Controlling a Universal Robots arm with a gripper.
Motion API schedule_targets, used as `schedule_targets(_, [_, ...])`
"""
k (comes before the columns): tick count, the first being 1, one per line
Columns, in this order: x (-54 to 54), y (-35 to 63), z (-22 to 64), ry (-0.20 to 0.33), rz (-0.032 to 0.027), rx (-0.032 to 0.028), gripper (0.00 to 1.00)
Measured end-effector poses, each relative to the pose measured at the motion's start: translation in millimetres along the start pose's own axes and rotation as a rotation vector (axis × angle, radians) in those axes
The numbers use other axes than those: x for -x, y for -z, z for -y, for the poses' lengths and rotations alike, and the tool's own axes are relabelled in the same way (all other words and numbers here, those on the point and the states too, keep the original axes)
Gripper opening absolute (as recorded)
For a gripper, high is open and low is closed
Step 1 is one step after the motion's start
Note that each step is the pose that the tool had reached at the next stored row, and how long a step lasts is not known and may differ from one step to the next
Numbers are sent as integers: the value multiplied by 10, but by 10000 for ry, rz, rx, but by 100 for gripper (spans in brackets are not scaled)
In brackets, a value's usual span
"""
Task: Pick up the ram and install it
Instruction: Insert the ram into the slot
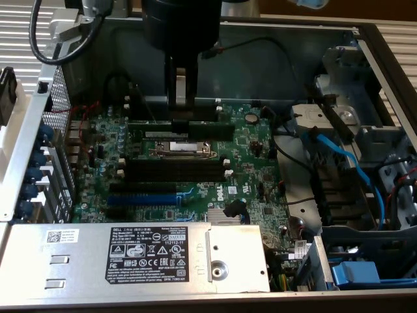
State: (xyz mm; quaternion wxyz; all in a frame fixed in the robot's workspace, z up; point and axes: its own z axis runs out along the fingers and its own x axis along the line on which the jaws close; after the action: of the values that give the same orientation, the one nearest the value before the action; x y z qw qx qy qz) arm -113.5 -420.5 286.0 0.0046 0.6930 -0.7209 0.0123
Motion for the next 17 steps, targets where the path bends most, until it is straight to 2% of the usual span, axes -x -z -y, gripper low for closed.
schedule_targets(7, [-60, -54, 0, 1, 0, -1, 12])
schedule_targets(12, [-59, -134, -27, 1, 0, -6, 12])
schedule_targets(17, [-59, -174, -56, 12, -1, -9, 12])
